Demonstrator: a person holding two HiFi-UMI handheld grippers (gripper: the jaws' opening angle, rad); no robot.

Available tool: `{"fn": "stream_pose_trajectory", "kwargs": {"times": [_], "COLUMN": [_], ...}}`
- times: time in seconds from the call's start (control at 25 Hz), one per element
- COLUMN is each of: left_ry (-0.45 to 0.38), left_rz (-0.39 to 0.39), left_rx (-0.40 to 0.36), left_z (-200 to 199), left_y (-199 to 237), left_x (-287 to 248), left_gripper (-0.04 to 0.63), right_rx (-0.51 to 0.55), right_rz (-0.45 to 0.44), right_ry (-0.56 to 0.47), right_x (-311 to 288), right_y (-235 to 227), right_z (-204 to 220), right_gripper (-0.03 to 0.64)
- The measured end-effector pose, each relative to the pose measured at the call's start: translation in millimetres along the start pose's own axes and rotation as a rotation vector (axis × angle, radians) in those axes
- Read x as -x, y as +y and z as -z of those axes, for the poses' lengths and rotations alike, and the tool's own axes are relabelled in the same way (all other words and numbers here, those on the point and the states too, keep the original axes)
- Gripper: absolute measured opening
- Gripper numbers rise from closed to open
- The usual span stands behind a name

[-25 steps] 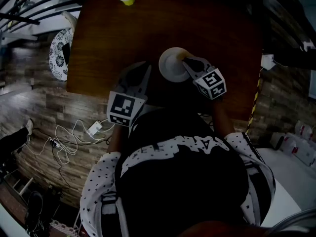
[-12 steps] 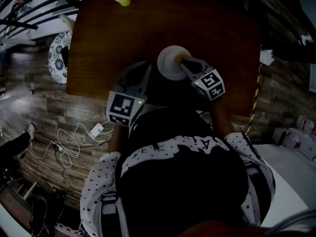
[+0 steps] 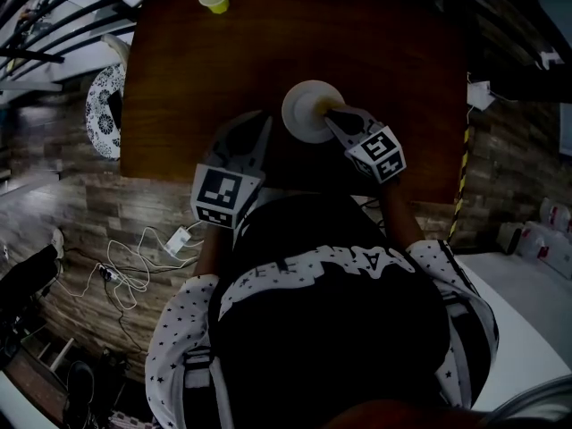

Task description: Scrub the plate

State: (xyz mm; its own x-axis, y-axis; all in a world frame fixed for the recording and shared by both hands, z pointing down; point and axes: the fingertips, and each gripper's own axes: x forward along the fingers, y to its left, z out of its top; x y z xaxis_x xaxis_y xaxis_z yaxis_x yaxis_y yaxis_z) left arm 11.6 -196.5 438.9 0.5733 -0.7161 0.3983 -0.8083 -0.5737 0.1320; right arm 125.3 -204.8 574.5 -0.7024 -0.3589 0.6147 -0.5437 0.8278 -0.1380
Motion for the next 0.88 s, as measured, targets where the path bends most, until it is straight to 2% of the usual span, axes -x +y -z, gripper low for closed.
{"fn": "stream_pose_trajectory", "kwargs": {"times": [0.88], "left_ry": [0.002], "left_rz": [0.054], "left_rx": [-0.023], "left_z": [2], "left_y": [-6], "left_x": [5], "left_gripper": [0.014], "right_rx": [-0.041], "right_rz": [0.011], "right_ry": [-0.003], "right_x": [5], "right_y": [23], "right_z": [6], "right_gripper": [0.043]}}
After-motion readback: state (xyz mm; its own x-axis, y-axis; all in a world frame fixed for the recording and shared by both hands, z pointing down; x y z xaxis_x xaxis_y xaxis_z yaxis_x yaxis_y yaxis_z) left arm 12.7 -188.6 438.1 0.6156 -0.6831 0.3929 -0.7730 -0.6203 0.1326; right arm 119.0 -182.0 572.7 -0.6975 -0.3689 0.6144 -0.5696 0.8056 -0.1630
